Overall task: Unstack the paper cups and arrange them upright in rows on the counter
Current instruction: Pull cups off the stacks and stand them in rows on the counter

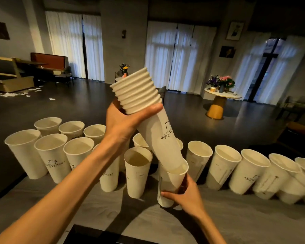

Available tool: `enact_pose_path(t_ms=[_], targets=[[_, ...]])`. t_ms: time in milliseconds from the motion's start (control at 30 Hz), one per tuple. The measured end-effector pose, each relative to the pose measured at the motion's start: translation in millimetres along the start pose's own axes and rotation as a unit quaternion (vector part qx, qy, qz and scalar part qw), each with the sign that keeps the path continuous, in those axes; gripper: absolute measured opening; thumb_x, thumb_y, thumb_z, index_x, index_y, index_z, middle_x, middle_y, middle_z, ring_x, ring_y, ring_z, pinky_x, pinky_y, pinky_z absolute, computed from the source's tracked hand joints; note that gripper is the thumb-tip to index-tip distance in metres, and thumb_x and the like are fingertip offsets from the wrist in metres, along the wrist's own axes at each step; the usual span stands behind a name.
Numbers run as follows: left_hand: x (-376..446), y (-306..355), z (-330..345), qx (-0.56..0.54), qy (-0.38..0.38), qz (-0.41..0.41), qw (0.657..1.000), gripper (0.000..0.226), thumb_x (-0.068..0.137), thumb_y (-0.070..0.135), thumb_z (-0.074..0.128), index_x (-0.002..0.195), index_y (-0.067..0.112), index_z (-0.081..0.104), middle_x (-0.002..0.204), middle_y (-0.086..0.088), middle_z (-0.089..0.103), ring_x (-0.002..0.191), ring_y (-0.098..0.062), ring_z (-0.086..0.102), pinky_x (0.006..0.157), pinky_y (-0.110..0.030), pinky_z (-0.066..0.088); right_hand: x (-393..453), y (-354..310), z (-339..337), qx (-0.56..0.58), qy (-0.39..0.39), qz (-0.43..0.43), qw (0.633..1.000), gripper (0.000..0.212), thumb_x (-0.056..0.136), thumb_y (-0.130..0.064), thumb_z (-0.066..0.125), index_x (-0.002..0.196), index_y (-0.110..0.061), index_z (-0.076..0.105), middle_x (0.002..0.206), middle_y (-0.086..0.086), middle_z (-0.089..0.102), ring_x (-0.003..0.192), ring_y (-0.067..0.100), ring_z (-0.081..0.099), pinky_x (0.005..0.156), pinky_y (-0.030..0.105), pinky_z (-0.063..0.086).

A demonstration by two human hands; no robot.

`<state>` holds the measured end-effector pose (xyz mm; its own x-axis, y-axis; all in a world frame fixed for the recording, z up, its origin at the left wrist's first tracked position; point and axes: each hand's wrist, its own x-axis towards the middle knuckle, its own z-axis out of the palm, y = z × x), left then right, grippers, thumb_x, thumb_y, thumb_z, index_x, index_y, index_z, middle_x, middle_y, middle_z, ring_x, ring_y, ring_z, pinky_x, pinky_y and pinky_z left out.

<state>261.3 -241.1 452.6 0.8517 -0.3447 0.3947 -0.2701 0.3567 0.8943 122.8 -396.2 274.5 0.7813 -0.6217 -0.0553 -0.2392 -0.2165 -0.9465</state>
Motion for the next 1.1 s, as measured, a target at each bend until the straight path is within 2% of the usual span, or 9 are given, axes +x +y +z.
enact_pose_path(t_ms=[167,300,367,433,533,600,733,867,1100], targets=[[-2.7,6.3,-2.6,-0.019,-0.035,-0.012,0.999,0.087,0.046,0.043,0.090,0.125,0.023,0.061,0.111,0.003,0.076,0.098,-0.009,0.074,0.075,-0.024,0.061,6.2,-3.4,11.3,0.065,-0.018,-0.003,0.998,0.109,0.041,-0.054,0.094,0.138,-0.031,0.049,0.129,-0.011,0.063,0.127,0.014,0.054,0.108,0.053,0.045],[-13.5,2.5,12.7,-0.010,-0.111,-0.046,0.993,0.085,0.046,0.036,0.092,0.124,0.022,0.062,0.114,-0.001,0.076,0.105,-0.017,0.074,0.088,-0.037,0.060,-2.0,-4.2,-5.0,0.123,-0.119,0.001,0.985,0.024,0.092,-0.004,0.065,0.111,-0.018,0.063,0.097,0.009,0.074,0.100,0.025,0.068,0.077,0.040,0.063],[-20.3,-2.5,26.1,-0.011,-0.155,-0.073,0.985,0.088,0.044,0.031,0.092,0.126,0.020,0.061,0.114,-0.003,0.076,0.107,-0.019,0.073,0.090,-0.039,0.060,-4.6,-1.9,-23.1,0.151,-0.101,0.055,0.982,0.036,0.093,0.010,0.056,0.092,-0.025,0.057,0.080,0.000,0.066,0.078,0.012,0.067,0.066,0.014,0.056],[-27.9,-9.7,40.7,-0.025,-0.198,-0.111,0.974,0.087,0.043,0.025,0.091,0.124,0.019,0.062,0.112,-0.005,0.077,0.106,-0.021,0.073,0.089,-0.038,0.061,-10.7,-4.5,-45.9,0.199,-0.031,0.077,0.976,0.040,0.094,0.012,0.053,0.085,-0.027,0.057,0.086,0.002,0.066,0.082,0.012,0.071,0.062,0.010,0.051],[-44.5,-20.0,73.3,-0.030,-0.256,-0.164,0.952,0.082,0.045,0.015,0.091,0.123,0.019,0.063,0.111,-0.007,0.077,0.107,-0.023,0.073,0.091,-0.041,0.061,-20.2,-2.3,-77.6,0.242,-0.084,0.043,0.966,0.028,0.104,-0.017,0.045,0.095,-0.016,0.072,0.113,0.026,0.069,0.101,0.037,0.069,0.068,0.021,0.058],[-52.1,-29.0,90.9,-0.027,-0.268,-0.180,0.946,0.076,0.050,0.015,0.092,0.120,0.022,0.064,0.111,-0.005,0.077,0.107,-0.022,0.073,0.094,-0.045,0.060,-33.8,-9.0,-96.4,0.358,-0.140,0.041,0.922,0.059,0.099,-0.055,0.041,0.115,-0.007,0.073,0.115,0.024,0.069,0.095,0.035,0.071,0.079,0.037,0.060],[-64.3,-39.2,114.9,0.008,-0.218,-0.165,0.962,0.084,0.043,0.039,0.094,0.120,0.025,0.064,0.108,0.001,0.078,0.103,-0.018,0.075,0.092,-0.044,0.060,-47.3,-4.4,-123.1,0.346,-0.243,-0.019,0.906,0.077,0.073,-0.064,0.075,0.128,-0.011,0.066,0.116,0.021,0.069,0.101,0.029,0.070,0.086,0.038,0.059],[-74.2,-36.6,123.9,0.079,-0.148,-0.110,0.980,0.092,0.038,0.042,0.102,0.121,0.027,0.064,0.104,0.008,0.078,0.095,-0.007,0.074,0.078,-0.026,0.062,-45.4,14.1,-136.8,0.169,-0.138,-0.013,0.976,0.101,0.039,-0.056,0.095,0.128,-0.028,0.055,0.128,0.004,0.065,0.117,0.020,0.063,0.095,0.037,0.055],[-63.8,-3.0,103.6,0.023,0.034,-0.033,0.999,0.090,0.041,0.043,0.095,0.123,0.021,0.064,0.114,0.000,0.076,0.104,-0.014,0.074,0.091,-0.041,0.061,-27.7,54.5,-121.5,0.047,-0.032,-0.045,0.997,0.100,0.050,-0.045,0.096,0.132,-0.048,0.038,0.129,-0.021,0.052,0.122,0.008,0.052,0.104,0.040,0.048]])
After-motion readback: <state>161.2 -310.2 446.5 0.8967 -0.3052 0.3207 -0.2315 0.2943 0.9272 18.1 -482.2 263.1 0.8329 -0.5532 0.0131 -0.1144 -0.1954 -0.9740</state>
